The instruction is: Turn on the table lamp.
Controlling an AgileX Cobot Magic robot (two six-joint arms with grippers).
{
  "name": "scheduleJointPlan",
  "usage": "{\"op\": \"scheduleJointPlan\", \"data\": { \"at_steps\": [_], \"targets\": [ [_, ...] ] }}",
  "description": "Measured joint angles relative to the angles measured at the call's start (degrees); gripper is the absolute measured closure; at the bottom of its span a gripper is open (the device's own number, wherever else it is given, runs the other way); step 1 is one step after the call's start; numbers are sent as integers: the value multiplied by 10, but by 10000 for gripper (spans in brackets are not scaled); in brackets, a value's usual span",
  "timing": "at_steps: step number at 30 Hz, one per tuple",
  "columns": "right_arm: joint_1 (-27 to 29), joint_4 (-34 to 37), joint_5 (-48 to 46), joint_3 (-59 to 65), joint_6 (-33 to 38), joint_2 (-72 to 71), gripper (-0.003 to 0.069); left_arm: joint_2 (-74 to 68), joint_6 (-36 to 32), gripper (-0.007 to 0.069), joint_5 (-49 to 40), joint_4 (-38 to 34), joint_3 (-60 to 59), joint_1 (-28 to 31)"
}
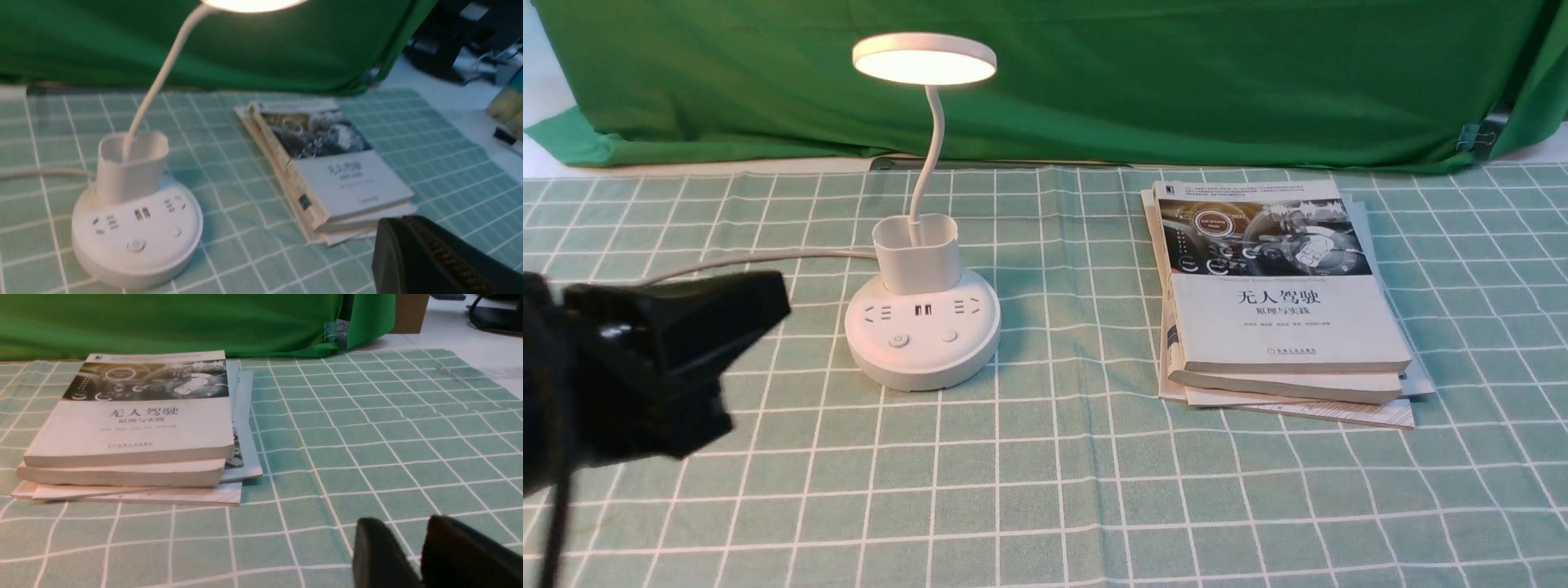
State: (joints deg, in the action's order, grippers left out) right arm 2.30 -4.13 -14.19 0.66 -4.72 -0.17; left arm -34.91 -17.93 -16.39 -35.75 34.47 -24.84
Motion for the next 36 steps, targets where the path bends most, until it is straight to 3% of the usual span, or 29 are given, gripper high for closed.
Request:
{"op": "scheduleJointPlan", "data": {
  "at_steps": [11,19,23,29,32,36],
  "targets": [
    [0,0,1,0,0,0,421,106,-8,624,0,6,-3,0],
    [0,0,0,0,0,0,421,159,-1,624,89,117,-89,12],
    [0,0,0,0,-1,0,421,245,49,623,195,205,-209,86],
    [0,0,0,0,0,0,421,341,117,623,217,256,-323,192],
    [0,0,0,0,0,0,421,349,156,623,164,275,-347,247],
    [0,0,0,0,0,0,421,349,163,623,50,276,-348,258]
  ]
}}
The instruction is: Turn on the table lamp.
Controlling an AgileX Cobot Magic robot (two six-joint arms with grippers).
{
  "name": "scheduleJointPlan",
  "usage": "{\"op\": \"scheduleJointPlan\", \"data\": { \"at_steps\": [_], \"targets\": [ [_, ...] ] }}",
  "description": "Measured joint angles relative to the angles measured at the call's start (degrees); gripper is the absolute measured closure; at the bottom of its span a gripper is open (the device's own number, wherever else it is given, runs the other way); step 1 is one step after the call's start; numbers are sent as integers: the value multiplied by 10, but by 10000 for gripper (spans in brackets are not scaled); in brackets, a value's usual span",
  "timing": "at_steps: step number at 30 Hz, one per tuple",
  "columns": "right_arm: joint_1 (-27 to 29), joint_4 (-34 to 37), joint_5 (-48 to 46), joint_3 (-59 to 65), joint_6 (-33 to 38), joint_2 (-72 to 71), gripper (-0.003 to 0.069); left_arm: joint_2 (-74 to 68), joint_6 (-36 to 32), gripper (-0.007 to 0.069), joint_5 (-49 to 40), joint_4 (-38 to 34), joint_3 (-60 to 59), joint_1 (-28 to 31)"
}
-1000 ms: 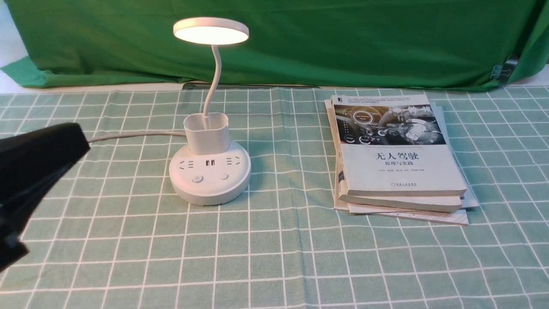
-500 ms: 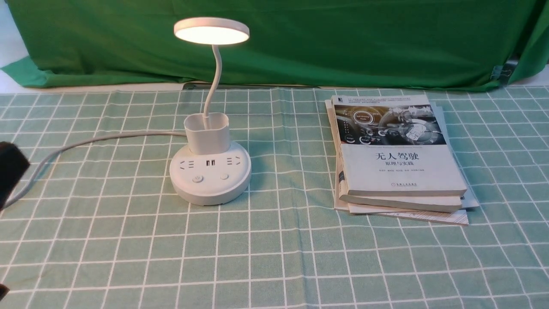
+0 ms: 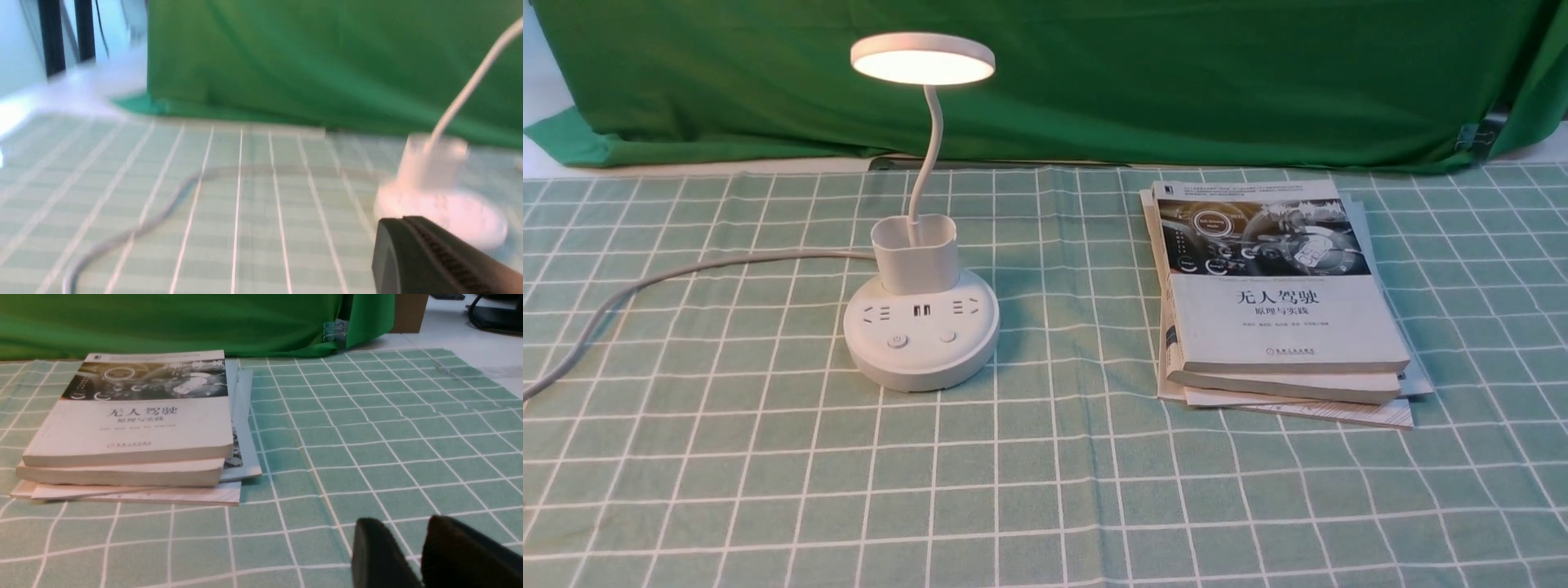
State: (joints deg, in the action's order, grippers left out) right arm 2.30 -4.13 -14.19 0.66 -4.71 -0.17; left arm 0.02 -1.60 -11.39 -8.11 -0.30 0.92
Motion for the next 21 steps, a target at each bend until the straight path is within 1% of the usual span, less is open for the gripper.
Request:
{"op": "scheduleJointPlan", "data": {
  "at_steps": [2,5,12,21],
  "targets": [
    [0,0,0,0,0,0,421,0,-2,623,-25,0,0,-1],
    [0,0,0,0,0,0,421,0,-5,623,-31,0,0,-5],
    [0,0,0,0,0,0,421,1,-11,623,-26,-5,0,-27],
    [0,0,0,0,-1,0,421,1,-12,623,-20,-7,0,-29]
  ]
}}
